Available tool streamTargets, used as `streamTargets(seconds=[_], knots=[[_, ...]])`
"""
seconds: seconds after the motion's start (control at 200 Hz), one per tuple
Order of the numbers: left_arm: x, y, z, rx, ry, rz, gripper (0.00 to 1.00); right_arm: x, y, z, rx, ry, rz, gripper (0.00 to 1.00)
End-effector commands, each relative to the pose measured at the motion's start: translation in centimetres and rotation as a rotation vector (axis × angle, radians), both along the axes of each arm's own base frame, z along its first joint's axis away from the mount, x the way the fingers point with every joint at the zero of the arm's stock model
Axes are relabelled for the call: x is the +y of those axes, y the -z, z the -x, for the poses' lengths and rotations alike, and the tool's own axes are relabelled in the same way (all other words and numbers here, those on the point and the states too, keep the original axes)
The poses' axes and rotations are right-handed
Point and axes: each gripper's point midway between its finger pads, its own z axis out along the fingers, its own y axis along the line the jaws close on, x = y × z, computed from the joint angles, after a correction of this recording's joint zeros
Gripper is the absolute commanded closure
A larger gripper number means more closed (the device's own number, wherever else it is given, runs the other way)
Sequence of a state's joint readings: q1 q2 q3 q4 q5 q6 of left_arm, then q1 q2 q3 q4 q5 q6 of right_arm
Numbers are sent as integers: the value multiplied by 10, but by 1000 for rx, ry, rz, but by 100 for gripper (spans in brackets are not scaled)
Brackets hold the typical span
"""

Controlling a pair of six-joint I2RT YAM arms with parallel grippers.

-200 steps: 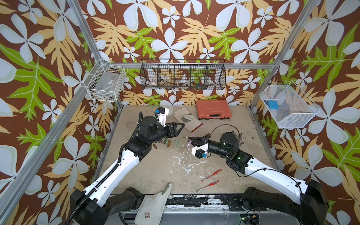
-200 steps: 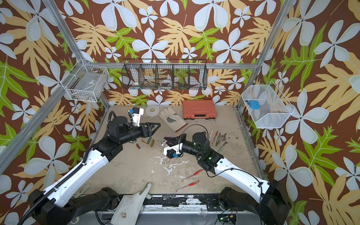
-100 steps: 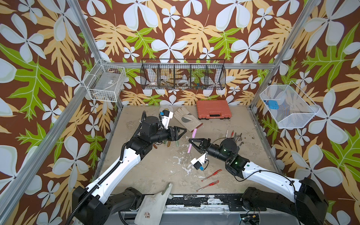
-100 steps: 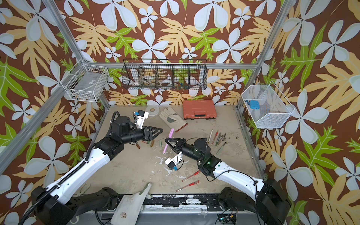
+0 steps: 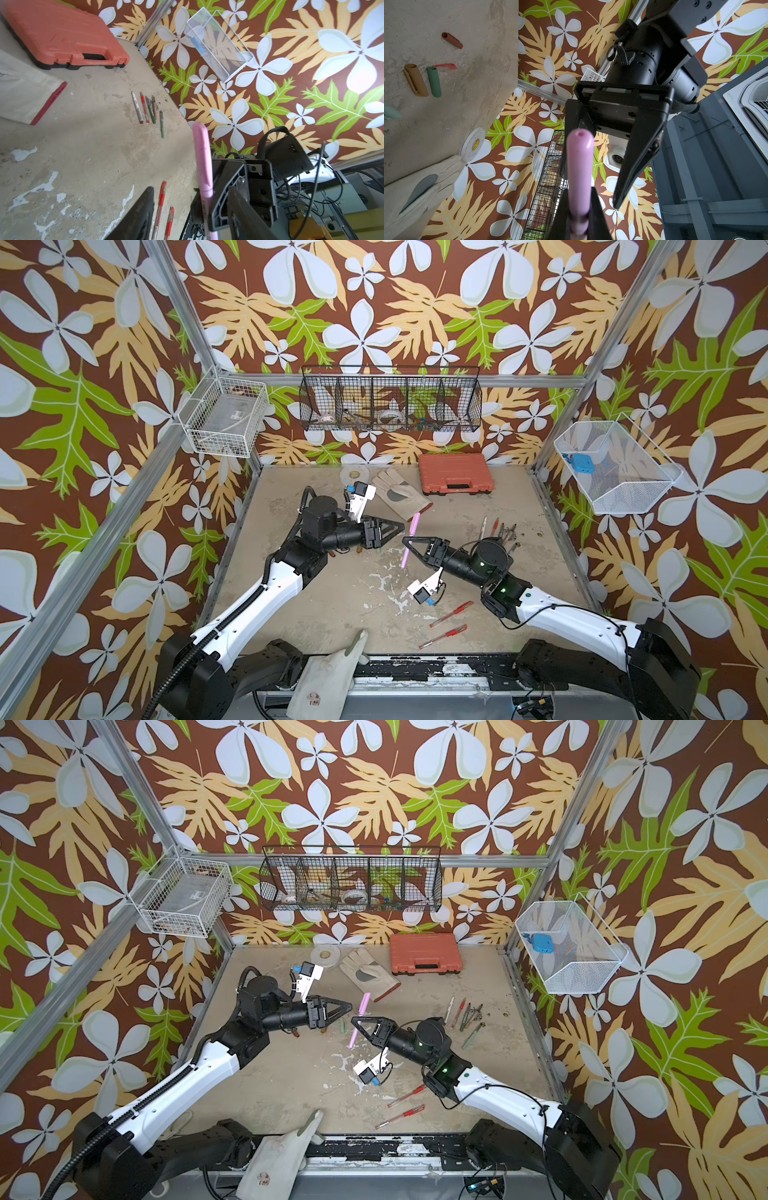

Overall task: Remove pen caps from pens
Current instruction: Rotate the pen.

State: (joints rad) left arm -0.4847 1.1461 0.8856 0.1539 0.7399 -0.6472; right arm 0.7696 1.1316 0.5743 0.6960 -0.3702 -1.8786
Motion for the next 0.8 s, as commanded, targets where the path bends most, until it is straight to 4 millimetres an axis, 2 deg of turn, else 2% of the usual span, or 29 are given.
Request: streamTargets(seconds=[0.0,0.195,0.515,0.796], knots=[[-6,-19,11,-78,65,62,43,2,-8,2,-20,-14,-22,100],[-13,-6,11,-60,67,39,45,5,-8,8,-22,-35,-22,100],[-19,-2,3,-56,55,26,55,12,-6,20,-29,-67,-7,100],[-21,-2,3,-55,66,22,78,16,1,20,-19,-66,13,100]])
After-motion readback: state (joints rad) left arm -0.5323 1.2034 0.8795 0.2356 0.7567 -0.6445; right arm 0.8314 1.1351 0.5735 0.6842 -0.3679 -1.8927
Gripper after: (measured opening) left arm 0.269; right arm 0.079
